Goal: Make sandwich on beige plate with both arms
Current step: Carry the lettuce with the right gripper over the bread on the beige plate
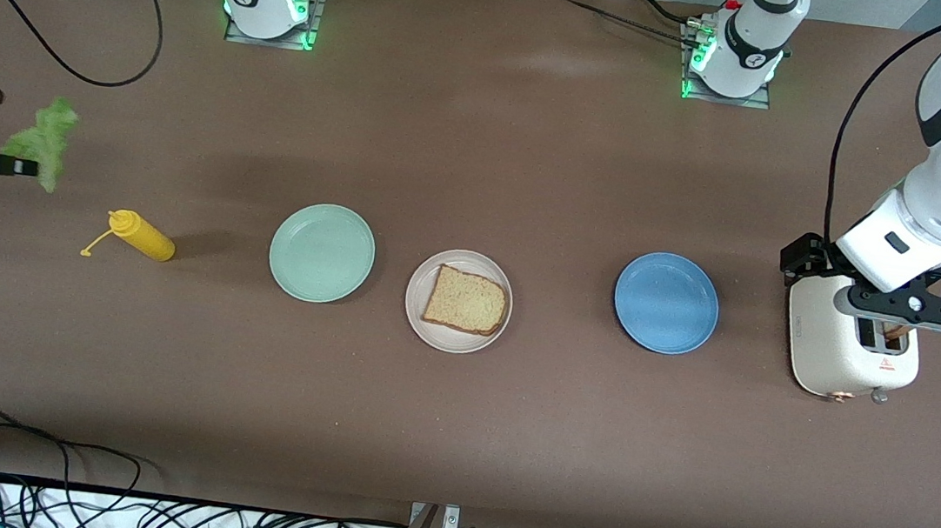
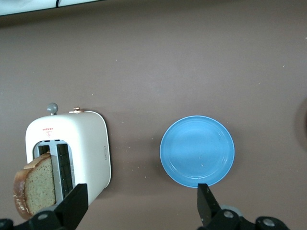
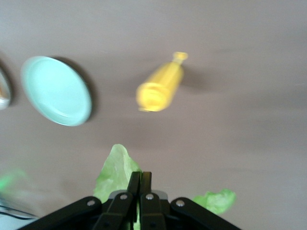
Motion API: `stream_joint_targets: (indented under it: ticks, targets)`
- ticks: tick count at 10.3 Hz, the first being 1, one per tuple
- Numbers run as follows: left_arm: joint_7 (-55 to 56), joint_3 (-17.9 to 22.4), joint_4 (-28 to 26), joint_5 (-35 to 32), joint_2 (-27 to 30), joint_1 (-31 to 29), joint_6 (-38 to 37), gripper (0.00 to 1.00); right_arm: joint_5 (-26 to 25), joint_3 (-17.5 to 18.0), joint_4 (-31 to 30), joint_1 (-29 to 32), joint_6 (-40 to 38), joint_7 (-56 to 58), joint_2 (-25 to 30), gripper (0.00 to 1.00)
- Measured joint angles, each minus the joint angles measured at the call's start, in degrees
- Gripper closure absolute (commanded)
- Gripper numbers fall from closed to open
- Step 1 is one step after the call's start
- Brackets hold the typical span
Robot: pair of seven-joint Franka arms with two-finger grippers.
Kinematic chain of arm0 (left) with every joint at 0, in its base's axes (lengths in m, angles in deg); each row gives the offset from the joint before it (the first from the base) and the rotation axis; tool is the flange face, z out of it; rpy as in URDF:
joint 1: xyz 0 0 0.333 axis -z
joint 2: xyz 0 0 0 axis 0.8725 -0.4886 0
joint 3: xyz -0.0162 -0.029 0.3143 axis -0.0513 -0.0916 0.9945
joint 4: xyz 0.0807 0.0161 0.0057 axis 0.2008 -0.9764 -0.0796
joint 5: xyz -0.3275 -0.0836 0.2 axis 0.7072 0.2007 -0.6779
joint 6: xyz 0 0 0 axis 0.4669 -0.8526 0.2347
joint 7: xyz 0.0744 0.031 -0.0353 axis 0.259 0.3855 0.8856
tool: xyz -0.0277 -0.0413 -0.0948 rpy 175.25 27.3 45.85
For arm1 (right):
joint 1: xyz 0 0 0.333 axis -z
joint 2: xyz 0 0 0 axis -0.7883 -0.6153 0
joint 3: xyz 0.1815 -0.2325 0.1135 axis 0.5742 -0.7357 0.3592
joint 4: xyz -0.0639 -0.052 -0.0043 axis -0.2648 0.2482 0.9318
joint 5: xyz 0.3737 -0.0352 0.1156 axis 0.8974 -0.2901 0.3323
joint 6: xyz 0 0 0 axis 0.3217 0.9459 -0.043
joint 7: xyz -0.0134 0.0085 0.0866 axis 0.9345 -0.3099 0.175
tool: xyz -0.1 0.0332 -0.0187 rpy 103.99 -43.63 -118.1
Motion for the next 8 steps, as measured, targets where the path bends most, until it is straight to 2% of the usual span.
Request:
stream_joint_targets:
  ticks: [2,5,6,8]
  targets:
    - [0.18,-0.19,0.16,0.00,0.61,0.01,0.02,0.00,7.34,5.59,0.71,-0.29,0.02,-16.42,-0.01,1.00]
    - [0.19,0.07,0.26,0.00,1.47,0.27,0.05,0.00,9.75,13.84,1.00,-1.97,8.06,-34.66,-0.31,1.00]
    - [0.33,1.80,0.20,0.26,2.52,1.90,0.02,0.00,10.75,14.62,0.99,-4.04,11.87,-39.34,-0.85,1.00]
    - [0.05,10.87,-0.75,3.98,5.78,8.81,-0.24,0.00,16.27,14.87,0.95,-9.06,20.05,-48.12,-3.01,1.00]
